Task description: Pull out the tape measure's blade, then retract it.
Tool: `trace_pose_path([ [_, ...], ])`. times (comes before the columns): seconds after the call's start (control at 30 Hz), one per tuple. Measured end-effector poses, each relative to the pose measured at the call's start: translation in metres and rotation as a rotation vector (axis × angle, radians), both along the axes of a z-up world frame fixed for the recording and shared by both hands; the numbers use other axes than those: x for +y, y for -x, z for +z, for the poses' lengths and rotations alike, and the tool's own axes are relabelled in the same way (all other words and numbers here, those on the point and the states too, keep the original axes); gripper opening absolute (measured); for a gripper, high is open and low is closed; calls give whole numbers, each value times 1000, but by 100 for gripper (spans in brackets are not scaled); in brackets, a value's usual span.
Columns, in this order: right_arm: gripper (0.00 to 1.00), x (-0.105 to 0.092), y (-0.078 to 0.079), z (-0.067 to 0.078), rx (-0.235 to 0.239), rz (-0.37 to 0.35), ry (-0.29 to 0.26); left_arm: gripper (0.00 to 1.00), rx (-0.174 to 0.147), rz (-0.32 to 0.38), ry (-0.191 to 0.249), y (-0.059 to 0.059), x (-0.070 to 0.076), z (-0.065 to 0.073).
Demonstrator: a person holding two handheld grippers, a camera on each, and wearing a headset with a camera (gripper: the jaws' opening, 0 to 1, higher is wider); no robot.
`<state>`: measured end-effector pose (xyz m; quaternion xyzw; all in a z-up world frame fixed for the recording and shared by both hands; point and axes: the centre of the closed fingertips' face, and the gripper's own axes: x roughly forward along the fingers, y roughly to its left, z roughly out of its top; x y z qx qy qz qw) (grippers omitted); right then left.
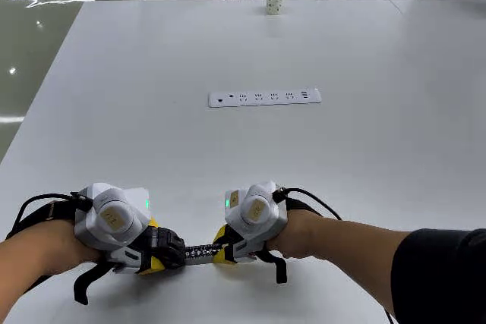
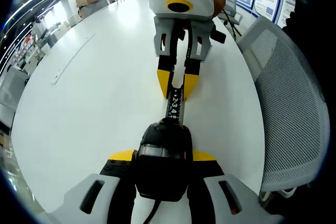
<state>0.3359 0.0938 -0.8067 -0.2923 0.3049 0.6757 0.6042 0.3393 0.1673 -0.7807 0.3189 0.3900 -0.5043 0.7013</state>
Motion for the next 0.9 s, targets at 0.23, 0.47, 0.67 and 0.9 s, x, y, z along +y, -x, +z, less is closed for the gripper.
trace_pose_path([
  [0.23,9,-7,-2,-1,-3,-2,13,32,-4,-2,-7,0,0,0],
  [0.47,9,-15,-3,-2,-1,-8,17,32,-8,-7,-18,0,0,0],
  [0.67,9,-20,-3,-2,1,-14,24,32,-8,-2,-26,1,0,-1],
  [0.9,9,-24,-4,-2,-6,-11,29,32,-20,-10,-7,2,0,0],
])
